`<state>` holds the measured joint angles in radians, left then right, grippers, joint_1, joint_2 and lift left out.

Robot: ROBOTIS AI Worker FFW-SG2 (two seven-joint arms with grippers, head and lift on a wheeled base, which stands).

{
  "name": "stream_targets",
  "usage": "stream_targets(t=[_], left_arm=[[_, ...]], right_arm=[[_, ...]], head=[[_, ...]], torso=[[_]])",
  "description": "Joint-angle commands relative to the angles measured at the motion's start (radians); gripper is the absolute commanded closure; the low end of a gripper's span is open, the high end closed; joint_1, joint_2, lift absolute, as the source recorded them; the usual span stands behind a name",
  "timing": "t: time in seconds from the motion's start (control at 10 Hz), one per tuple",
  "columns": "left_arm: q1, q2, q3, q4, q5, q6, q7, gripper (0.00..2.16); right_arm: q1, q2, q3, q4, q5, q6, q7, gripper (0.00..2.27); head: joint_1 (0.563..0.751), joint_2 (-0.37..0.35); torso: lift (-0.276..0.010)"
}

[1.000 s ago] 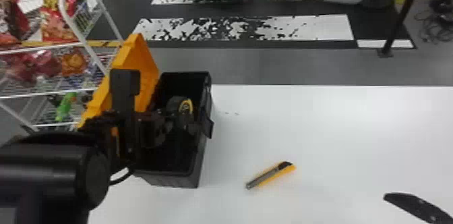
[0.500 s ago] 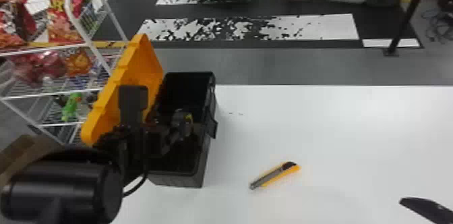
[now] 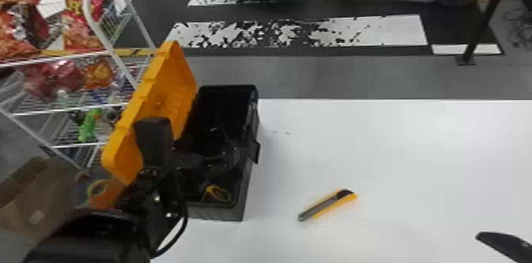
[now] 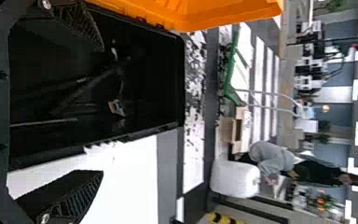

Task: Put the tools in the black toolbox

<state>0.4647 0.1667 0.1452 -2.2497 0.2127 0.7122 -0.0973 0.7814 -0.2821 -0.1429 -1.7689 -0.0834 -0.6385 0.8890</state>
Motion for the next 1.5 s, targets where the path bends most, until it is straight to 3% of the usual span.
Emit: stream_targets(t=[0.0, 0.1, 0.4, 0.5, 0.8, 1.0, 1.2, 1.4], left_arm=[[0.068, -0.003, -0.035, 0.007, 0.024, -0.188, 0.03, 0.03], [0.118, -0.003, -0.05, 0.01, 0.036, -0.305, 0.048, 0.03], [0.252, 0.005, -0.119, 0.085, 0.04, -0.771, 0.105, 0.03], [0.282, 0.01, -0.138, 0.108, 0.04, -0.857, 0.111, 0.03], [0.376, 0.01, -0.156, 0.157, 0.042, -1.102, 0.113, 0.03], [0.427, 0.014, -0.174, 0.179, 0.044, -1.234, 0.125, 0.03], [0.453, 0.019, -0.185, 0.193, 0.044, -1.305, 0.131, 0.03], [0.466, 0.022, -0.191, 0.197, 0.044, -1.339, 0.134, 0.03]], right_arm=[[-0.001, 0.006, 0.014, 0.0, -0.007, 0.015, -0.007, 0.08], [-0.004, 0.009, 0.028, 0.0, -0.009, 0.046, -0.024, 0.08], [-0.024, 0.011, 0.086, -0.012, -0.006, 0.236, -0.13, 0.08], [-0.03, 0.012, 0.112, -0.026, -0.006, 0.307, -0.163, 0.08], [-0.03, 0.014, 0.164, -0.119, 0.014, 0.537, -0.232, 0.08], [-0.042, 0.014, 0.167, -0.147, 0.036, 0.61, -0.237, 0.09], [-0.085, -0.003, 0.146, -0.173, 0.063, 0.693, -0.229, 0.09], [-0.162, -0.02, 0.129, -0.17, 0.065, 0.77, -0.183, 0.09]], head=[[0.695, 0.189], [0.695, 0.176], [0.695, 0.158], [0.695, 0.158], [0.695, 0.19], [0.695, 0.232], [0.695, 0.246], [0.695, 0.216]], torso=[[-0.039], [-0.039], [-0.039], [-0.039], [-0.039], [-0.039], [-0.039], [-0.039]])
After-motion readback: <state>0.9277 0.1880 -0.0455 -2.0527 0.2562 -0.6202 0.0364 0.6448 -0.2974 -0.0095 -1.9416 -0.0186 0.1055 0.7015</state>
